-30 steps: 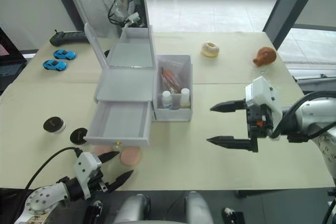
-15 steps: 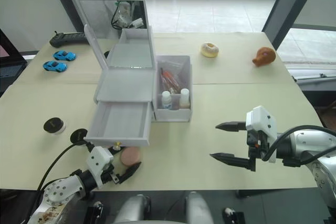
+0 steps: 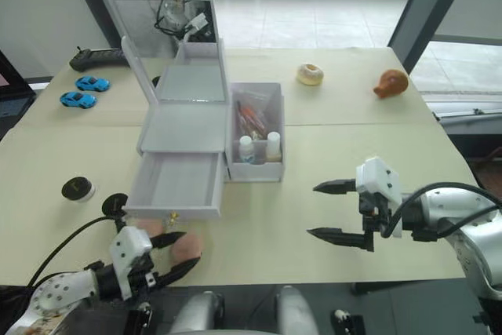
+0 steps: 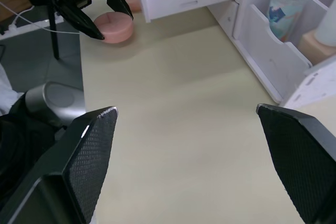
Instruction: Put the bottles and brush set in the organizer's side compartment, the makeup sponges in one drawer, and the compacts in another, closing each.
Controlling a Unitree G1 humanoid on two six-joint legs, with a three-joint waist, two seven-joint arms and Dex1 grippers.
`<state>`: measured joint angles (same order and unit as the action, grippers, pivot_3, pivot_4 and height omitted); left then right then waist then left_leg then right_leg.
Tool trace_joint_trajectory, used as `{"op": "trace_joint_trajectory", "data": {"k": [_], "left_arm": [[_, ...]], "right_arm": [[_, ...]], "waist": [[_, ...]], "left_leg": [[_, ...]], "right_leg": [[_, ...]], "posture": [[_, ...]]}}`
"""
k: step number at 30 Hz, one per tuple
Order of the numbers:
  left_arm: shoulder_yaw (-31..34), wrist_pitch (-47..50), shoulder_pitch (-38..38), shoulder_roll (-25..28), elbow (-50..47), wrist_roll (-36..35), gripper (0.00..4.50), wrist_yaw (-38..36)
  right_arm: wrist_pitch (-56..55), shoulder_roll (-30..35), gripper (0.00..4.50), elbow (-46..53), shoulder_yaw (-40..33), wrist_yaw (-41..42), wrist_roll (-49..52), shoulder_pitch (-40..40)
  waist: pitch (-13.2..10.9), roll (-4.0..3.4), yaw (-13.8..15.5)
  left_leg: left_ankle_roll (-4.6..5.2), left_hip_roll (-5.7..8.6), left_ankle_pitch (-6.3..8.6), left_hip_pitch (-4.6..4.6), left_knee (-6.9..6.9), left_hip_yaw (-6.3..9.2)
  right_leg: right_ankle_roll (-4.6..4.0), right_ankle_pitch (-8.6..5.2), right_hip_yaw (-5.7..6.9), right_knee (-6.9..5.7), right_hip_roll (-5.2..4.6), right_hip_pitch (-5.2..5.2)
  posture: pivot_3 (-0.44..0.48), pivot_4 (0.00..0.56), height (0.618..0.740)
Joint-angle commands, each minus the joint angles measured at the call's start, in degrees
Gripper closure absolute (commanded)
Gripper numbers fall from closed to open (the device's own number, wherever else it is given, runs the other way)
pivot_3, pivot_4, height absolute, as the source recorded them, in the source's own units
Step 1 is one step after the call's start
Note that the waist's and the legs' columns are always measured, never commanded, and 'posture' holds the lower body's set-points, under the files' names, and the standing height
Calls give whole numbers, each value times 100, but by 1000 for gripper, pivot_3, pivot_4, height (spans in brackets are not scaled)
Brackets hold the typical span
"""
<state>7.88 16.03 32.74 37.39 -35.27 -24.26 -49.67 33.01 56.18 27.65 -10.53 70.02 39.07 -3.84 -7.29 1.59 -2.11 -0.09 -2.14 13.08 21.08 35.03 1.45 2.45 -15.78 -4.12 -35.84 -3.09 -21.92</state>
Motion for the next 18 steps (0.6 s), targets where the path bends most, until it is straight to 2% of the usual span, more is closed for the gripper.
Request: {"op": "trace_joint_trajectory", "data": {"k": [1,5,8,10,13,15,18], "left_arm": [[712,-166,513,189,-263,-657,1548,-621],[2119,309,1029,642,-286,-2132,1548,-1544],[3329,953,875,1301,108,-2909,1548,-1928],[3817,1316,509,1737,433,-3199,1548,-1981],[3842,1451,-454,2286,930,-3204,1548,-1887],[3496,1575,-1214,2466,954,-3238,1548,-1492],[2813,1665,-2031,2666,998,-2897,1548,-1229]], "right_arm": [[171,87,0,185,151,187,337,-376],[211,62,0,30,439,380,376,-950],[429,26,0,-130,664,476,496,-1403],[544,18,0,-224,786,503,511,-1632],[712,-58,0,-327,927,469,570,-2041],[1044,-326,0,-552,901,182,841,-2435],[1309,-502,0,-673,850,2,1002,-2726]], "waist": [[0,-5,9],[-7,6,7],[-8,1,40],[-9,5,52],[-12,3,73],[-14,4,73],[-17,5,49]], "left_leg": [[0,1,0,-1,0,0],[0,-3,0,1,1,0],[0,-3,0,0,2,1],[0,-2,0,-2,3,1],[0,4,0,-2,3,0],[0,4,0,-2,3,-1],[0,-2,0,-3,-1,-2]], "right_leg": [[-1,-1,1,-1,-1,1],[-37,-22,7,-3,-1,-8],[-42,-26,13,-1,-2,-9],[-43,-26,13,-2,-3,-9],[-38,-23,13,-1,-6,-10],[-38,-18,13,-2,-7,-10],[-51,25,13,-5,-3,-11]], "posture": [[0,150,740],[0,150,740],[0,150,740],[0,150,740],[0,150,740],[0,150,740],[0,150,740]]}}
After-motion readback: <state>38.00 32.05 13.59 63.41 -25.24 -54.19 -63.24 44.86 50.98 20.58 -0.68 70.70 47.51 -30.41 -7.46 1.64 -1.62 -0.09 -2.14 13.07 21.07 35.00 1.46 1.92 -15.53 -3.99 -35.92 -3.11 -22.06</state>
